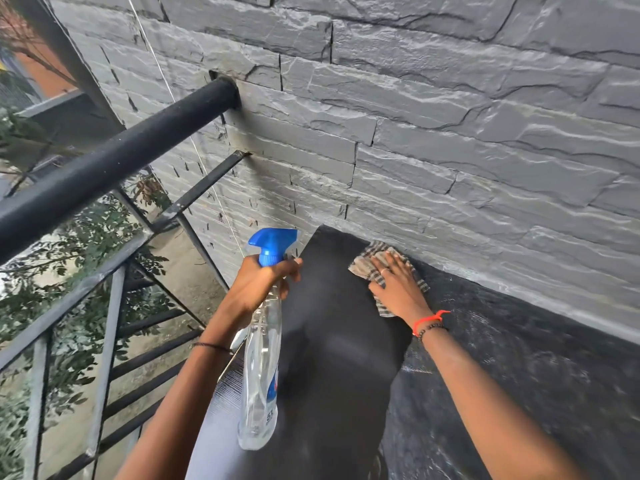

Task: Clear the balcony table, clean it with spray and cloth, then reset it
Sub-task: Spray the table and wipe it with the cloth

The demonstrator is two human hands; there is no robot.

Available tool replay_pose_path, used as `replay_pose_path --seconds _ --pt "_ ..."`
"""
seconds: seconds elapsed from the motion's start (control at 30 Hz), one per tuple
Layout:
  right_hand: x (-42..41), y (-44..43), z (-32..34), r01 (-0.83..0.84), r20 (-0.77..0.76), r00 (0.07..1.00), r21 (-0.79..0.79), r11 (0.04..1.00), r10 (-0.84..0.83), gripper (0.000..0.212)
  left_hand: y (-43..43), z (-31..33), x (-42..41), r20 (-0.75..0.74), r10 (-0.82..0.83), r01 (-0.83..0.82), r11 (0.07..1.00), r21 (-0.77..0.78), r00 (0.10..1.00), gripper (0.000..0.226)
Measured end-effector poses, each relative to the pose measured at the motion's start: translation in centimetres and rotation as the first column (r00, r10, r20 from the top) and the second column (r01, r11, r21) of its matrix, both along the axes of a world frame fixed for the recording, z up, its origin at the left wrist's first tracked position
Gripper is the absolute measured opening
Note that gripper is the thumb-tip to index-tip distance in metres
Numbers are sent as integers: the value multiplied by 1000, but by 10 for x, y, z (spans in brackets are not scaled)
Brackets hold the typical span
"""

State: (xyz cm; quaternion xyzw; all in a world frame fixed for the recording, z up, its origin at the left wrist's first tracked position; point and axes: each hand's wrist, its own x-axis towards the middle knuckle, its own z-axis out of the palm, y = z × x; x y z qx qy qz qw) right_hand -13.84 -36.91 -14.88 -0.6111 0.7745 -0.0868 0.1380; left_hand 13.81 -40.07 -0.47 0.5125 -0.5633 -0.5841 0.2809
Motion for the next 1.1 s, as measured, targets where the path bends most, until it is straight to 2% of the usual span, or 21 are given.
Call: replay_pose_path --seconds 0.13,0.3,0.5,0.77,0.93,1.1 --pt "-31 38 -3 136 -51 989 -13 991 -137 61 1 3 -8 -14 -12 12 1000 10 1000 18" --pt "-10 26 -3 232 -48 972 18 973 -230 61 7 4 -14 -22 -32 32 999 -1 999 22" --pt "43 -29 4 -40 27 999 16 999 40 60 15 4 -15 -13 -41 41 999 2 999 22" --pt "72 -109 21 -249 21 968 183 951 250 64 15 0 -6 23 -24 24 1000 -9 999 21" --pt "57 -100 24 -287 10 957 201 937 291 68 18 -2 -5 34 -21 22 1000 -10 999 23" --pt "24 -63 25 -225 23 974 143 964 224 64 25 2 -6 51 -33 33 999 -1 998 24"
